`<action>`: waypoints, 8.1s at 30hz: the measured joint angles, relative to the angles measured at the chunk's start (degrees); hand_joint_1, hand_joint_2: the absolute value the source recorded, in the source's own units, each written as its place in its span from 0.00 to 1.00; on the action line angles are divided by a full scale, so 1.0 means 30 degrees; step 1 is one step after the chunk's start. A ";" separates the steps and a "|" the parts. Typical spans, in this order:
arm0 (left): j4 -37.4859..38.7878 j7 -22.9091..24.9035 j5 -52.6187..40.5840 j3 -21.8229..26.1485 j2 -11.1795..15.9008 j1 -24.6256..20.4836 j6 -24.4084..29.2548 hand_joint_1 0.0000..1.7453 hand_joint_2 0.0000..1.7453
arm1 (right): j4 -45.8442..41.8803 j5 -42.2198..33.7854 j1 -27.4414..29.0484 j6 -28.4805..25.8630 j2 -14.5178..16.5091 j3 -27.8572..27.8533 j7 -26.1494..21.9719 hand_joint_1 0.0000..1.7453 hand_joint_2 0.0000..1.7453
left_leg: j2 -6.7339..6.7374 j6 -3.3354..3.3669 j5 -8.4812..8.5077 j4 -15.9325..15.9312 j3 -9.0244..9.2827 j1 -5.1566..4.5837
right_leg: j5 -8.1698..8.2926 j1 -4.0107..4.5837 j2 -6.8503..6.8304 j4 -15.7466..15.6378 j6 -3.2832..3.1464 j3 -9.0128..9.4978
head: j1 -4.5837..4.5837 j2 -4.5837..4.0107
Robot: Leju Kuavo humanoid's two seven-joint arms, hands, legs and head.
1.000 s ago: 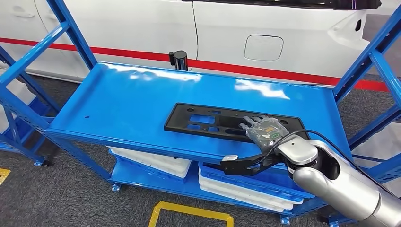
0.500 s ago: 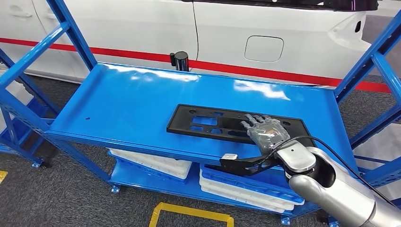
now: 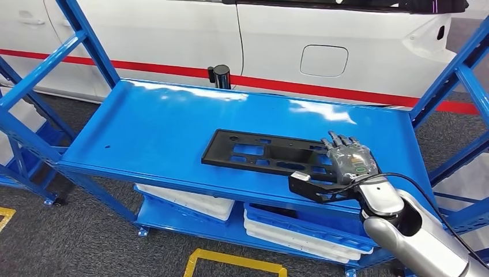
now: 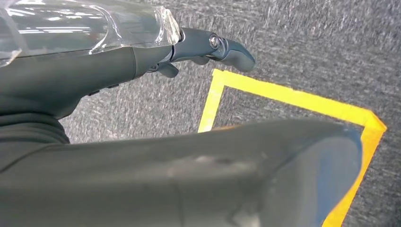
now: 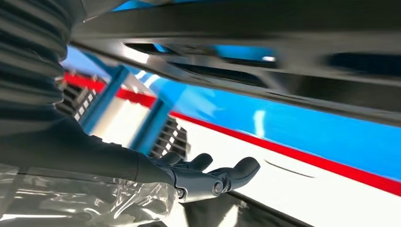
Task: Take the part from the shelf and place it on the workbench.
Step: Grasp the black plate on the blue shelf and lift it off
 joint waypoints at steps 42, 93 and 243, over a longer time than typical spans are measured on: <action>0.0022 -0.0497 -0.0756 0.0257 -0.0031 -0.0060 0.0073 0.00 0.00 | 0.0601 -0.3279 0.2844 -0.6329 -0.0645 -0.1288 0.0000 0.00 1.00 | 0.0133 -0.0431 -0.0422 0.1086 -0.0243 0.0213 | 0.0269 -0.0089 0.0015 -0.0338 -0.0303 0.0142 | -0.0120 0.0000; 0.0024 -0.0771 -0.0875 0.0339 0.0062 -0.0066 -0.0133 0.00 0.00 | 0.0124 -0.2749 0.1030 -0.8284 -0.0978 0.3151 -0.0160 0.00 1.00 | 0.0107 0.0156 -0.0176 -0.0079 0.0255 -0.0226 | 0.0247 -0.0020 -0.0075 -0.0441 -0.0165 0.0226 | 0.0042 -0.0002; 0.0131 -0.1517 -0.1485 0.0486 -0.0199 -0.0036 -0.0590 0.00 0.00 | 0.3321 0.2131 0.2828 -1.6119 0.0497 0.0262 -0.0058 0.00 1.00 | 0.0323 0.0192 0.0043 -0.0043 0.0105 -0.0238 | -0.0275 -0.0073 0.0037 0.0248 0.0065 0.0123 | -0.0007 0.0000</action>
